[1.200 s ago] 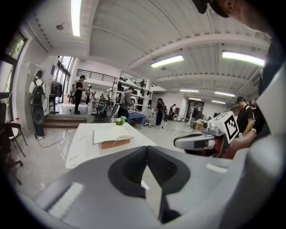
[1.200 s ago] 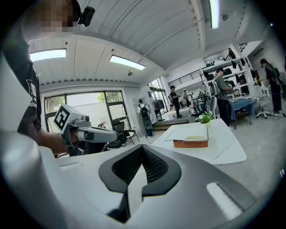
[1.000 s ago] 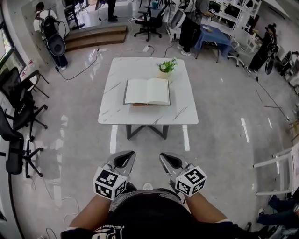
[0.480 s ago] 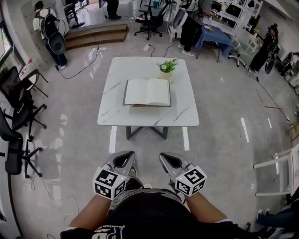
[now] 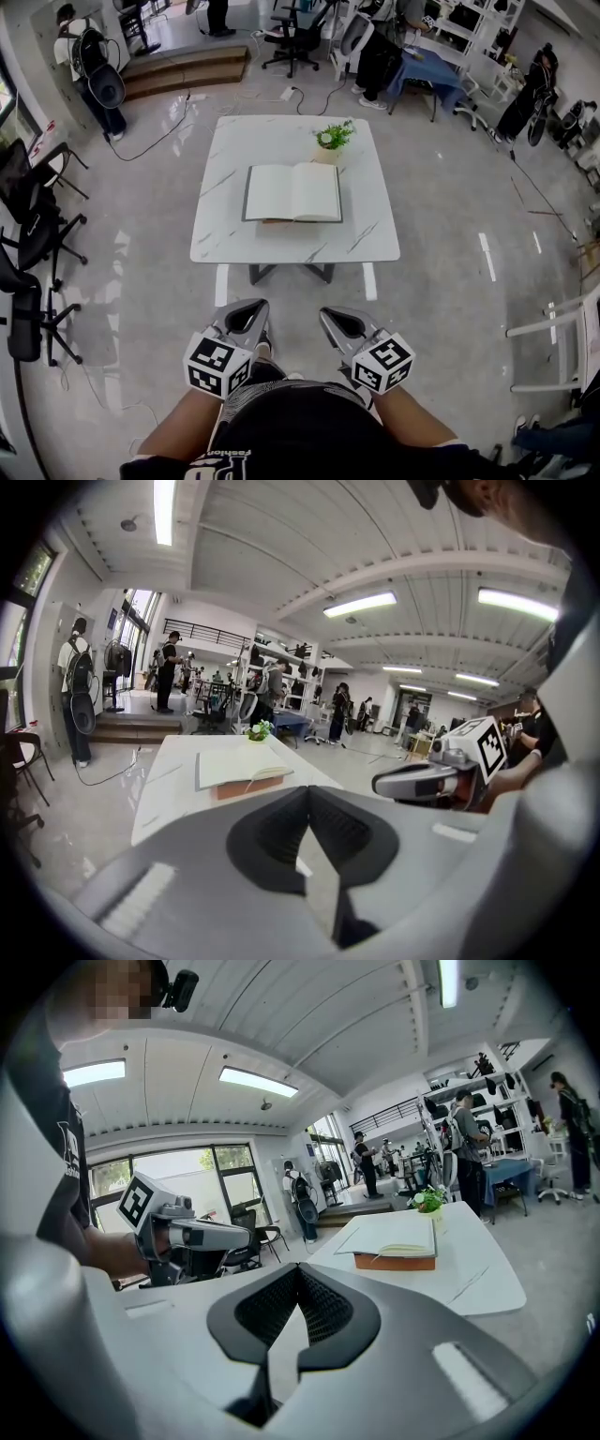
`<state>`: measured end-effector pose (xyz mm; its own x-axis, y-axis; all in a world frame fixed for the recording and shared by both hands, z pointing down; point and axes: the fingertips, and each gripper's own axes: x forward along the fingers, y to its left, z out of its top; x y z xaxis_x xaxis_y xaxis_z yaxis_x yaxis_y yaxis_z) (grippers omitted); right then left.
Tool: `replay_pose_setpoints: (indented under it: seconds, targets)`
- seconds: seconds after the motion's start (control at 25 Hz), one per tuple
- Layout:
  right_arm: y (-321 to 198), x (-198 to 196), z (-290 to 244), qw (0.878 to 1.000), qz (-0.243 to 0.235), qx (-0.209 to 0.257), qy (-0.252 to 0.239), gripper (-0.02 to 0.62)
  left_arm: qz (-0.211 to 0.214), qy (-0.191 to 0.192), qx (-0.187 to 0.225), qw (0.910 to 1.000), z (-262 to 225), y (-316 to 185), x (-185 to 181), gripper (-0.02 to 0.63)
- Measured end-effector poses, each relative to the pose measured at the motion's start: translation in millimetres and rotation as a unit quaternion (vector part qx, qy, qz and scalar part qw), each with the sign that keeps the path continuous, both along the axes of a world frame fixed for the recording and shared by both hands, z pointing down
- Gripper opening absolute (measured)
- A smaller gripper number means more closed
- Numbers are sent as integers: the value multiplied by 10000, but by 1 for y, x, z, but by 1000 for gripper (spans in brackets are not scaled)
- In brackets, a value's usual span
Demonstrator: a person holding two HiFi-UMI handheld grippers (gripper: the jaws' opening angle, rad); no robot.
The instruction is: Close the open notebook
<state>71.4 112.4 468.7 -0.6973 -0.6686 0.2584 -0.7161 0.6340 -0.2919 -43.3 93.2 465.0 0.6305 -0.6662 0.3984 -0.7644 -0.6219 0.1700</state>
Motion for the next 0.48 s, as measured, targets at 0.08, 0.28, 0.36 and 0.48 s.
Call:
replay_pose_setpoints:
  seconds: [0.08, 0.28, 0.36, 0.48]
  targets:
    - [-11, -4, 0, 10000, -5, -8, 12, 0, 0, 1, -41, 10000, 3, -10, -4, 57]
    - [-50, -14, 0, 10000, 45, -46, 66, 0, 22, 49, -33, 10000, 2, -53, -14, 57]
    - [-68, -19, -2, 9999, 88, -62, 91, 0, 62, 57, -15, 10000, -1, -73, -19, 57]
    - [-96, -24, -7, 9998, 174, -60, 123, 0, 139, 48, 1, 9999, -5, -102, -24, 57]
